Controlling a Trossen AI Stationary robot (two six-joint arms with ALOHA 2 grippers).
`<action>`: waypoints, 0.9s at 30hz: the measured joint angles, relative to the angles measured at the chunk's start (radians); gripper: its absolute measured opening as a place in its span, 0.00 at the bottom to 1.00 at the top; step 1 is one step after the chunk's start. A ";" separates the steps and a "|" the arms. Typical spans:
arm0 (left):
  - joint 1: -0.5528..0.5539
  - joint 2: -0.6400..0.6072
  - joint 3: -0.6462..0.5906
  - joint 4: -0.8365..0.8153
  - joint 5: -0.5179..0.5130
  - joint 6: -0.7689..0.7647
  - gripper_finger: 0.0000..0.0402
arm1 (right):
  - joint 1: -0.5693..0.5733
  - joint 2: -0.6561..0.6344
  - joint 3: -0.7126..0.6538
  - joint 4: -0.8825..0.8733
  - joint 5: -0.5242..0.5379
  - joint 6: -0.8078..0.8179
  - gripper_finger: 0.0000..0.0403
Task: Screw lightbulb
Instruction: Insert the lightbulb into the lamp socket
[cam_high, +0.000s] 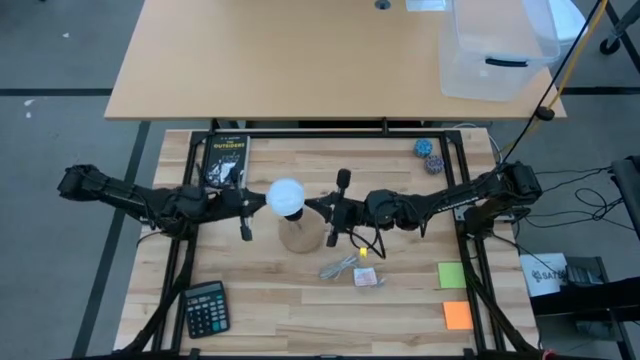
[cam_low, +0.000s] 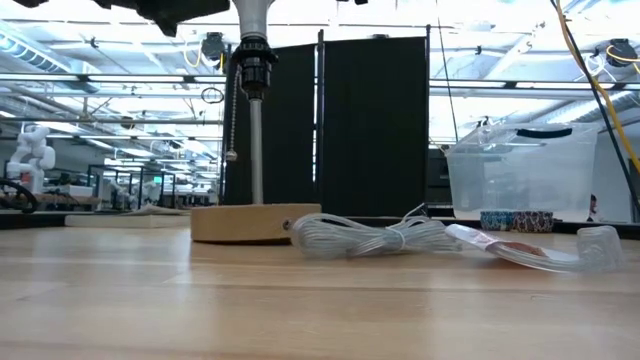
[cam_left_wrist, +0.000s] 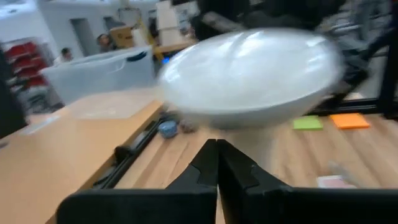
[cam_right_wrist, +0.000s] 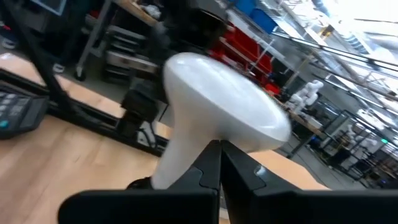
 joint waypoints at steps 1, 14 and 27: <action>0.009 0.000 0.000 -0.010 -0.007 -0.008 0.00 | 0.005 0.001 0.000 -0.005 0.000 0.000 0.00; 0.036 -0.038 0.000 -0.028 -0.005 -0.025 0.00 | 0.045 0.001 0.000 -0.106 0.017 0.019 0.00; -0.057 -0.087 0.000 0.088 0.185 0.029 0.00 | -0.003 0.001 0.000 -0.153 0.217 0.070 0.00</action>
